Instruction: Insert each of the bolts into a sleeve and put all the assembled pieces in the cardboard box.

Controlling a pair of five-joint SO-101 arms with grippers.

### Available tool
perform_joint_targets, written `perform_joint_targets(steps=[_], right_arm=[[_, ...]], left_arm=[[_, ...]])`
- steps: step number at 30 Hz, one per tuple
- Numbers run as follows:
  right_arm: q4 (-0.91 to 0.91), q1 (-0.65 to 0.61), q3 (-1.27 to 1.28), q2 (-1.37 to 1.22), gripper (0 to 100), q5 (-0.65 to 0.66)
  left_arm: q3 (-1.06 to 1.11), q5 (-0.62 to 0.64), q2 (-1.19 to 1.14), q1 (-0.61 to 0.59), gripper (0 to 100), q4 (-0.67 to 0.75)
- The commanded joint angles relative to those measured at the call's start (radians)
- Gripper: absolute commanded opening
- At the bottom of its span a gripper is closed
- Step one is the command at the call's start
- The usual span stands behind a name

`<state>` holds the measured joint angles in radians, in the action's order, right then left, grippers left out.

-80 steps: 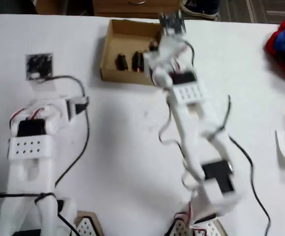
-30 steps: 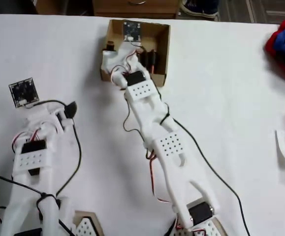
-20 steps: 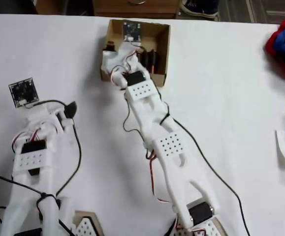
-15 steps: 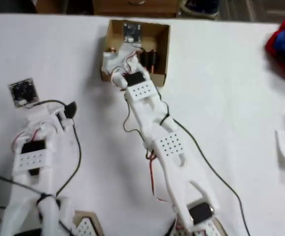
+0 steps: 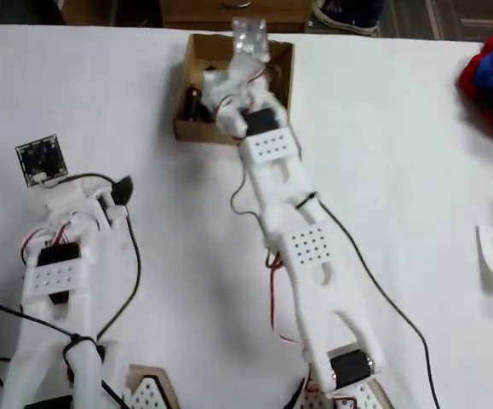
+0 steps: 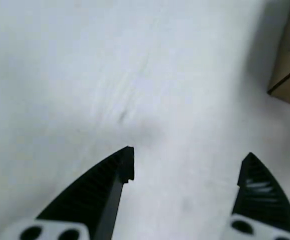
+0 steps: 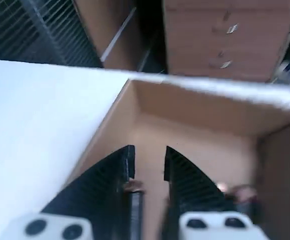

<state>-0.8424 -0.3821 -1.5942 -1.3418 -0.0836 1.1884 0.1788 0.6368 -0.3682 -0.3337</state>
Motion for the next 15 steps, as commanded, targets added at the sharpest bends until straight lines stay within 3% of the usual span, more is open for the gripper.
perform_joint_targets(steps=[1, 5, 11, 15], right_arm=[[-0.093, 0.038, -0.074, 0.088, 8.0, 0.137], [-0.344, 0.085, -0.074, 0.231, 8.0, 0.146], [-0.823, 0.094, -0.072, 0.486, 8.3, 0.152], [-0.929, 0.074, -0.063, 0.590, 8.0, 0.149]], left_arm=[[-0.005, 0.006, 0.035, -0.006, 34, 0.009], [-0.041, 0.006, 0.037, -0.006, 34, -0.049], [-0.288, -0.006, 0.184, 0.017, 34, -0.559], [-0.337, -0.144, 0.385, 0.092, 34, -0.798]])
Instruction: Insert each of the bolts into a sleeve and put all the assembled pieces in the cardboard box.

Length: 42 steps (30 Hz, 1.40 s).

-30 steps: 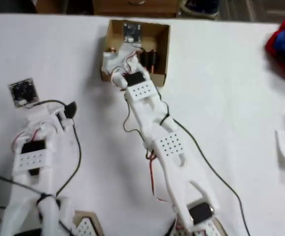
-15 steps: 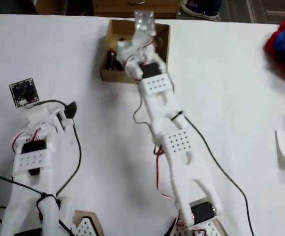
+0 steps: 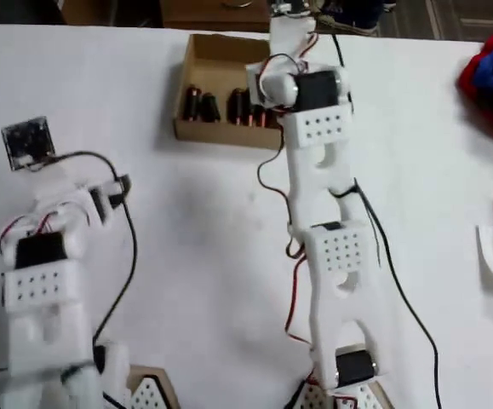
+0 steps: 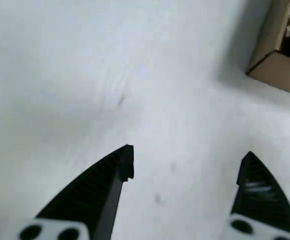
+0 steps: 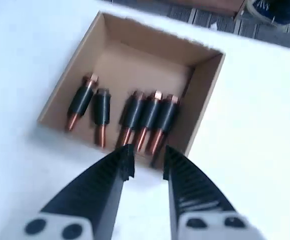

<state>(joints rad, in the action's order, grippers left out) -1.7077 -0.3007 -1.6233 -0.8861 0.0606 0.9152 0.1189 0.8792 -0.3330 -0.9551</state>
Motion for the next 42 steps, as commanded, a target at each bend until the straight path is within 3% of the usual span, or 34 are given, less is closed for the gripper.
perform_joint_targets(steps=[1, 6, 12, 17, 30, 33, 39, 42], right_arm=[[-0.064, 0.002, -0.032, 0.157, 8.0, 0.003], [-0.067, 0.065, -0.029, 0.312, 8.0, 0.003], [-0.067, 0.156, 0.175, 0.644, 1.9, 0.003], [-0.065, 0.186, 0.618, 1.010, 2.2, 0.003], [-0.038, 0.185, 2.124, 1.983, 2.4, 0.008], [0.044, 0.186, 2.334, 2.193, 2.4, 0.008], [0.271, 0.186, 2.688, 2.677, 2.4, 0.009], [0.335, 0.186, 2.828, 2.672, 2.4, 0.009]], left_arm=[[-0.053, -0.123, 0.198, 0.074, 34, -0.221], [0.077, -0.252, 0.528, 0.092, 34, -0.341], [0.292, -0.269, 0.967, 0.077, 34, -0.488], [0.377, -0.262, 0.913, 0.078, 34, -0.535], [0.384, -0.267, 0.916, 0.074, 34, -0.525], [0.383, -0.272, 0.916, 0.078, 34, -0.505], [0.498, -0.269, 0.916, 0.078, 34, -0.316], [0.619, -0.270, 0.916, 0.078, 34, -0.290]])
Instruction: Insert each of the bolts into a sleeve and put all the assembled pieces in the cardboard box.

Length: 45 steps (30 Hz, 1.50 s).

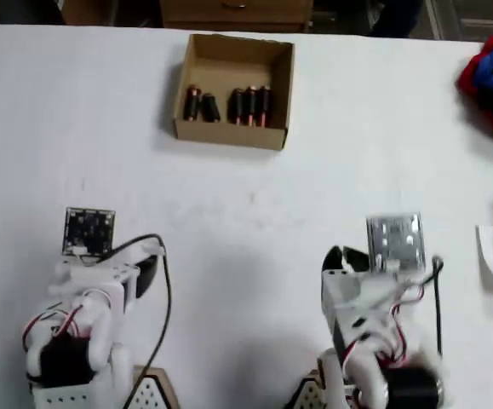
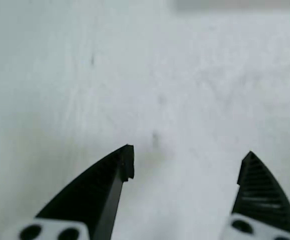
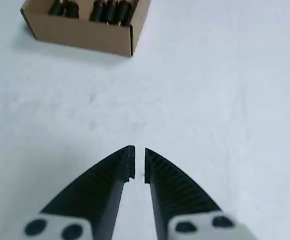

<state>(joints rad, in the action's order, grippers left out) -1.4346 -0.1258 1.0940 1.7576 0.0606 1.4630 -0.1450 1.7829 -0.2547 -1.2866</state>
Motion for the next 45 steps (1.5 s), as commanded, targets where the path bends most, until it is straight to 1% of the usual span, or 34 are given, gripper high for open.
perform_joint_targets(steps=[1, 4, 8, 11, 15, 17, 19, 21, 22, 23, 25, 27, 30, 32, 34, 39, 41, 45], right_arm=[[0.070, 0.012, 0.149, -0.002, 2.4, 0.009], [0.084, 0.012, 0.270, -0.022, 2.4, 0.009], [0.099, 0.012, 0.416, 0.018, 2.2, 0.009], [0.102, 0.012, 0.417, 0.042, 2.2, 0.009], [0.102, 0.024, 0.419, 0.041, 2.4, 0.026], [0.110, 0.081, 0.428, 0.042, 2.5, 0.124], [0.163, 0.170, 0.479, 0.042, 2.5, 0.242], [0.219, 0.280, 0.577, 0.042, 2.5, 0.285], [0.225, 0.323, 0.608, 0.030, 2.5, 0.282], [0.194, 0.351, 0.595, 0.035, 2.5, 0.276], [0.166, 0.357, 0.595, 0.038, 2.4, 0.224], [0.166, 0.349, 0.597, 0.039, 2.4, 0.133], [0.168, 0.271, 0.598, 0.039, 2.2, 0.020], [0.170, 0.226, 0.598, 0.039, 2.2, 0.018], [0.170, 0.197, 0.598, 0.039, 2.2, 0.017], [0.170, 0.200, 0.598, 0.039, 2.2, 0.017], [0.170, 0.203, 0.598, 0.039, 2.2, 0.017], [0.170, 0.203, 0.598, 0.039, 2.2, 0.017]], left_arm=[[0.097, -0.006, 0.012, 0.000, 34, 0.038], [0.145, -0.002, 0.012, 0.000, 34, -0.015], [0.196, 0.000, 0.012, -0.002, 34, -0.005], [0.231, -0.002, 0.012, 0.003, 34, 0.012], [0.232, -0.006, 0.012, 0.061, 34, 0.014], [0.232, -0.006, 0.012, 0.106, 34, 0.014], [0.232, 0.000, 0.012, 0.127, 34, 0.014], [0.232, 0.002, 0.012, 0.129, 34, 0.014], [0.232, 0.002, 0.012, 0.130, 34, 0.014], [0.232, 0.002, 0.012, 0.138, 34, 0.014], [0.232, 0.003, 0.009, 0.138, 34, 0.015], [0.232, 0.003, 0.009, 0.138, 34, 0.015], [0.232, 0.064, 0.009, 0.121, 34, 0.015], [0.232, 0.104, 0.011, 0.080, 34, 0.018], [0.232, 0.117, 0.011, 0.048, 34, 0.018], [0.232, 0.115, 0.008, 0.046, 34, 0.018], [0.232, 0.117, 0.008, 0.074, 34, 0.018], [0.232, 0.120, 0.008, 0.204, 34, 0.018]])
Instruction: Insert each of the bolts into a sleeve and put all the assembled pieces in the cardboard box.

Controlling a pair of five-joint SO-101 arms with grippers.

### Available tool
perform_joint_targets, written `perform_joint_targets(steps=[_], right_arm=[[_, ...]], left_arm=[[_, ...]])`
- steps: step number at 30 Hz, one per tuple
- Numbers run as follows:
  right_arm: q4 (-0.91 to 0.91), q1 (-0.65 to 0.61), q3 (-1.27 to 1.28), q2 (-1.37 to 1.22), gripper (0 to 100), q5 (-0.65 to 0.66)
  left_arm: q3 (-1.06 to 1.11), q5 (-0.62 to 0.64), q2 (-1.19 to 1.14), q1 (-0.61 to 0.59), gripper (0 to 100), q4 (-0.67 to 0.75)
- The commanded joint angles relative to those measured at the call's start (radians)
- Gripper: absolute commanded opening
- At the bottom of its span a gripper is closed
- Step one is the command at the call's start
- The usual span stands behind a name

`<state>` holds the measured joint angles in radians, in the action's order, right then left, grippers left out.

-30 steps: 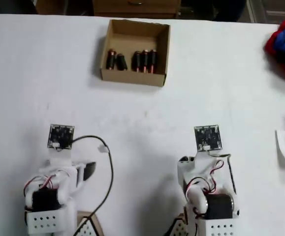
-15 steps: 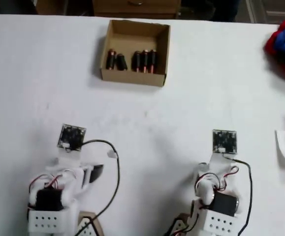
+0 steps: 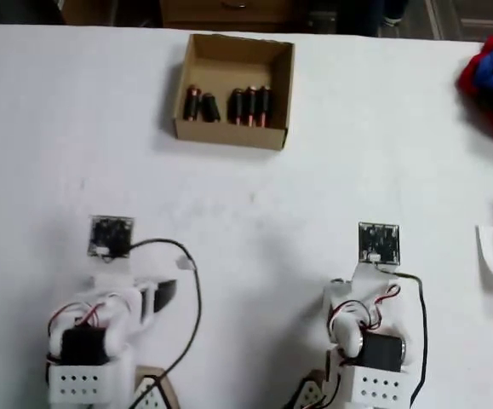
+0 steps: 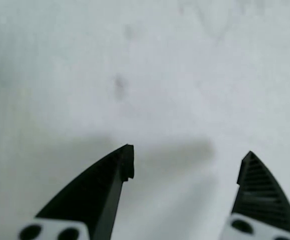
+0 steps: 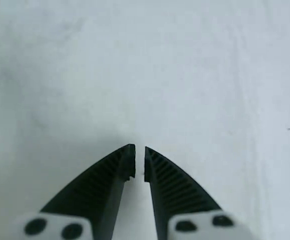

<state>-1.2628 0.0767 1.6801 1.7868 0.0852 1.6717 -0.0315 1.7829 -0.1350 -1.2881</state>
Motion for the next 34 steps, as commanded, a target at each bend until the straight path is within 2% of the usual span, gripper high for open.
perform_joint_targets(steps=[1, 10, 16, 34], right_arm=[[-0.002, 0.001, 0.012, 0.010, 2.2, -0.008], [-0.002, 0.001, 0.012, 0.010, 2.2, -0.008], [-0.002, 0.001, 0.012, 0.010, 2.2, -0.008], [-0.002, 0.001, 0.012, 0.010, 2.2, -0.008]], left_arm=[[0.024, 0.006, 0.008, 0.107, 34, 0.020], [0.024, 0.008, 0.008, 0.124, 34, 0.020], [0.024, 0.008, 0.008, 0.032, 34, 0.020], [0.024, 0.008, 0.008, 0.034, 34, 0.020]])
